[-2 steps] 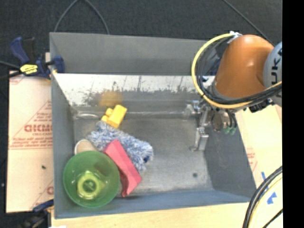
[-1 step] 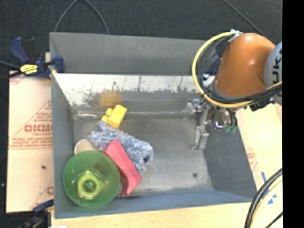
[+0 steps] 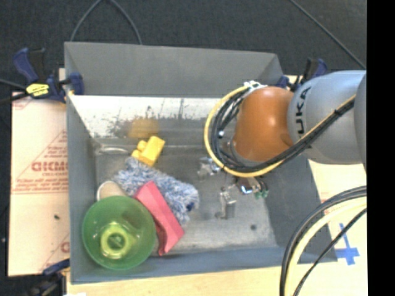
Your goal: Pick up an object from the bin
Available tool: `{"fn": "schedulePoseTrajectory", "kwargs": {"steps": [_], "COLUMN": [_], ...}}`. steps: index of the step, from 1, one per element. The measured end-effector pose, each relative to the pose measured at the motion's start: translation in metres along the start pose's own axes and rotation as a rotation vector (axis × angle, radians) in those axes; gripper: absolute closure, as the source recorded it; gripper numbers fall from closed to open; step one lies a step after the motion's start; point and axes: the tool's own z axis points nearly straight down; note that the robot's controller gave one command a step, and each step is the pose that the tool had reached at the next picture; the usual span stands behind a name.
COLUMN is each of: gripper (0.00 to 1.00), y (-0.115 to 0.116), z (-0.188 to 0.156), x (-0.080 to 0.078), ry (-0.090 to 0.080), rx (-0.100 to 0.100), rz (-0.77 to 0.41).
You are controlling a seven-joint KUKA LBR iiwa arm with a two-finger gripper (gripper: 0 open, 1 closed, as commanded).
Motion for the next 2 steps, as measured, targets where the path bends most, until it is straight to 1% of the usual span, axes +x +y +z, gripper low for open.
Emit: {"fn": "schedulePoseTrajectory", "kwargs": {"steps": [1, 2], "gripper": [0.00, 0.00], "y": [0.047, 0.075], "z": [-0.050, 0.009], "x": [-0.038, -0.033], "ry": [-0.010, 0.003], "rx": [0.002, 0.000], "rz": [0.187, 0.168]}}
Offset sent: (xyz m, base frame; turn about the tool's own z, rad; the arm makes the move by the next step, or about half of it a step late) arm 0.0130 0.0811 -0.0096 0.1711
